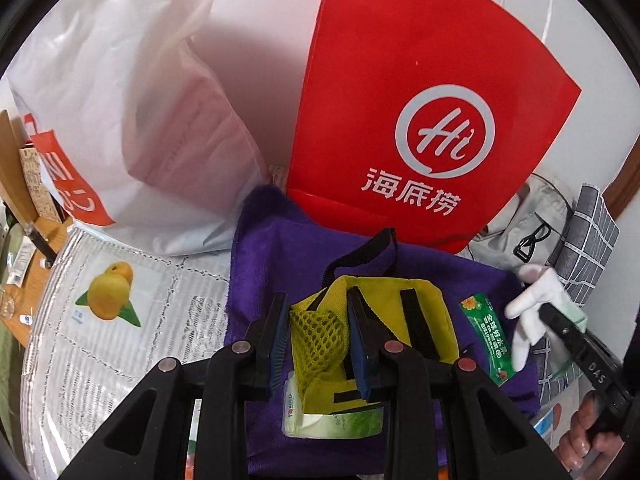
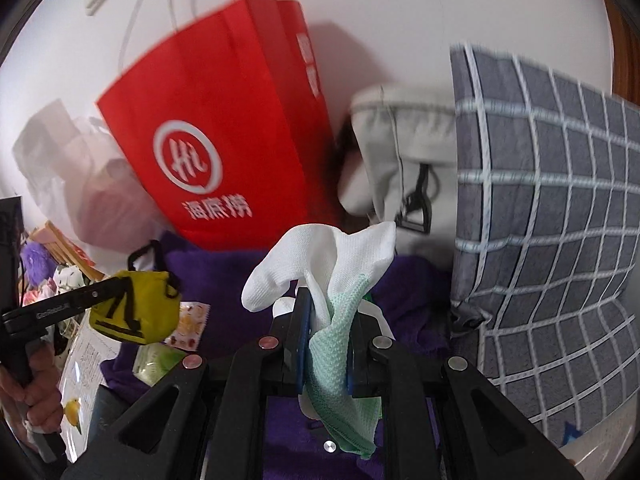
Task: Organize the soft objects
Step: 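Lower the pouch with the left tool while the right tool lowers the glove, both opening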
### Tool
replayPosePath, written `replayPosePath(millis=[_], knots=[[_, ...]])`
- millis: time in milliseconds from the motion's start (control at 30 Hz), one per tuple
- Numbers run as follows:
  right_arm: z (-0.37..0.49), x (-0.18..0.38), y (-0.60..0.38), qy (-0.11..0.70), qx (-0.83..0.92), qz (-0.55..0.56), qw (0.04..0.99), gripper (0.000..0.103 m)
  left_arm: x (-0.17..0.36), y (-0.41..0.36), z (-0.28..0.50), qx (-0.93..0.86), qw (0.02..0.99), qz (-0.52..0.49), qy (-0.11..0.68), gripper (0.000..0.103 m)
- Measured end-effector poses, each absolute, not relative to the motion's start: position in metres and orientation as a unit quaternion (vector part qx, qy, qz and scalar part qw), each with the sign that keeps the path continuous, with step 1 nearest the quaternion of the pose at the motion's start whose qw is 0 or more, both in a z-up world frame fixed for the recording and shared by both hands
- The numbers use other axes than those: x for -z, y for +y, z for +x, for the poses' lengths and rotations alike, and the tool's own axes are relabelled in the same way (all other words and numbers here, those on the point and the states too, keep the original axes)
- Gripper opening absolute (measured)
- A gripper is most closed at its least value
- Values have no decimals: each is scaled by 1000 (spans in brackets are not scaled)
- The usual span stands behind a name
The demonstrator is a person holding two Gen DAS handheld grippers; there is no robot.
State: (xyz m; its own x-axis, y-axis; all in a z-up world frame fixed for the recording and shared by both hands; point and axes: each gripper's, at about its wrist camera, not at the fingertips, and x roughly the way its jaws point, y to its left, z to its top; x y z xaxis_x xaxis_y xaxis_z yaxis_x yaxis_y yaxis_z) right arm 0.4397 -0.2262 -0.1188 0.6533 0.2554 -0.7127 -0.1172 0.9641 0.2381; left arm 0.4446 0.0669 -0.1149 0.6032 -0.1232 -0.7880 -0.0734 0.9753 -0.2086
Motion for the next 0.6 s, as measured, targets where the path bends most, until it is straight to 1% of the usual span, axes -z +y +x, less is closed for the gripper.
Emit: replayPosePath(millis=[200,400,600], knots=[[447,141,-223,432,-109,84,891,15,128,63,451,26,882,-115,457,27],[458,163,-218,477,-143,114,860,16,140,63,458,20,873,-115,474,27],[462,175,-217,496,-127,112,852,18,144,66,459,10,871,-117,477,27]])
